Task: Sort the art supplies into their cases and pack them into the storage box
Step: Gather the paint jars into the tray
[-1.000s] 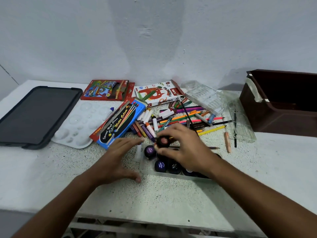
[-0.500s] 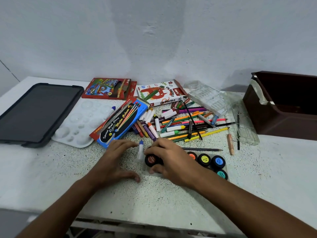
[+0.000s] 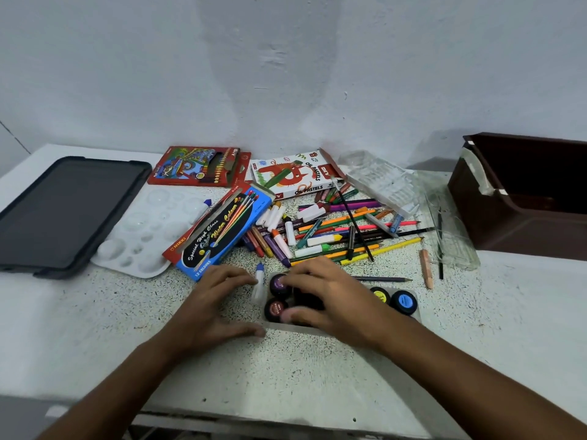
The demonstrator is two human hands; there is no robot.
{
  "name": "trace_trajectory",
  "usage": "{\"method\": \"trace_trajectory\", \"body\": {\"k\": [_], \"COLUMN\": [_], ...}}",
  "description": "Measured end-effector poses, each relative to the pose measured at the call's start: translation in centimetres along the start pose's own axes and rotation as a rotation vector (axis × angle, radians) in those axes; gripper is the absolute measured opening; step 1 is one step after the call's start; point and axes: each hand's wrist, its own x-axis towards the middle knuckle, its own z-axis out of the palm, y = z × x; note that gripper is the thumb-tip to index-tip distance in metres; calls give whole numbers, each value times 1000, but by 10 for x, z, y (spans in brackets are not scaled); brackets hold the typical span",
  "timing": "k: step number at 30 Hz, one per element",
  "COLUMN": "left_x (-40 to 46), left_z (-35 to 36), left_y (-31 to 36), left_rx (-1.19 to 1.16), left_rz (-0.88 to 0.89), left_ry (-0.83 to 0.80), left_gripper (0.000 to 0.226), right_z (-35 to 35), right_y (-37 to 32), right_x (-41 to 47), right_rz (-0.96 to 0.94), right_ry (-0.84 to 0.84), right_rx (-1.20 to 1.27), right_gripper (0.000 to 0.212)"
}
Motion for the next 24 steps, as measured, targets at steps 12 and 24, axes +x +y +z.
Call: {"method": "trace_trajectory", "body": {"k": [12, 24], "left_x": [20, 23], "left_z": [39, 39], "left_y": [38, 38], "left_rx": [355, 325], "left_rz": [345, 295], "left_ry": [-126, -129], "left_gripper": [51, 54], "right_z": [10, 2], "right_y": [41, 50], "right_x": [-53, -48], "right_rz": [199, 105], "right_ry": [-59, -71], "right_rx": [-432, -412], "right_gripper": [65, 71]}}
